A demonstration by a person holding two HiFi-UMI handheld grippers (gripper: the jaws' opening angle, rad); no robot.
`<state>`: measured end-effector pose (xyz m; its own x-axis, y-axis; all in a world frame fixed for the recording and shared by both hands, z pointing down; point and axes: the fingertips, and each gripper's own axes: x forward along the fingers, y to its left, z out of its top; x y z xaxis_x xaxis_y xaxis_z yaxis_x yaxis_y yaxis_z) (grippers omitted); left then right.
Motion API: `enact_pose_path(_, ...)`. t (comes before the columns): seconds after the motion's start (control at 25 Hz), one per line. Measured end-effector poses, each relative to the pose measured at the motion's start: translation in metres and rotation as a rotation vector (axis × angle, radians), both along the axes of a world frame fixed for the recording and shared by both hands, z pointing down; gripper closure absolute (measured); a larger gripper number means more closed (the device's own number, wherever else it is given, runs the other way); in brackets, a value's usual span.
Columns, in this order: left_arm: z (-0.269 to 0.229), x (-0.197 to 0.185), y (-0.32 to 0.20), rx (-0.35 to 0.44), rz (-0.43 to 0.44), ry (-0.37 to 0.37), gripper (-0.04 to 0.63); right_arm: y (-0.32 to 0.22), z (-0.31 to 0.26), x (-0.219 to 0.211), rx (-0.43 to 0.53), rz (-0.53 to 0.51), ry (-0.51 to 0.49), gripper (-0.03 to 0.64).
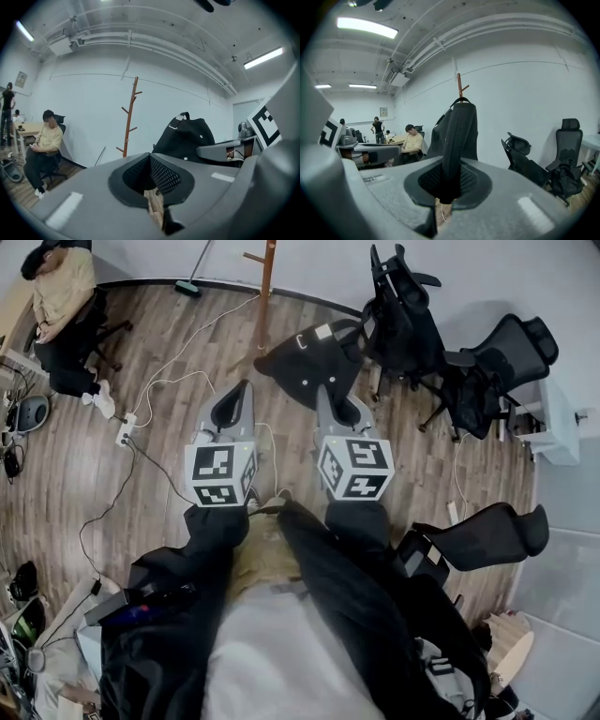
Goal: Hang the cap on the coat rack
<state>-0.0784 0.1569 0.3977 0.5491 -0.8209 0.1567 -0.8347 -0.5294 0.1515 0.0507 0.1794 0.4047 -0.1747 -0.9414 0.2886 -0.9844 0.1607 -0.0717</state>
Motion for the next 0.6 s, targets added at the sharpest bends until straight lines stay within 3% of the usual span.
enact_pose_path(0.24, 0.004, -0.06, -0.015, -0.023, -0.037, 0.021, 0.595, -0.015, -0.001, -0.034, -0.008, 0.029, 0.009, 0.602)
enact_pose_path(0.6, 0.031, -0.062, -0.035, -0.084, -0.033, 0.043, 0.595, -0.027, 0.018, -0.033, -0.05, 0.042, 0.03, 0.603)
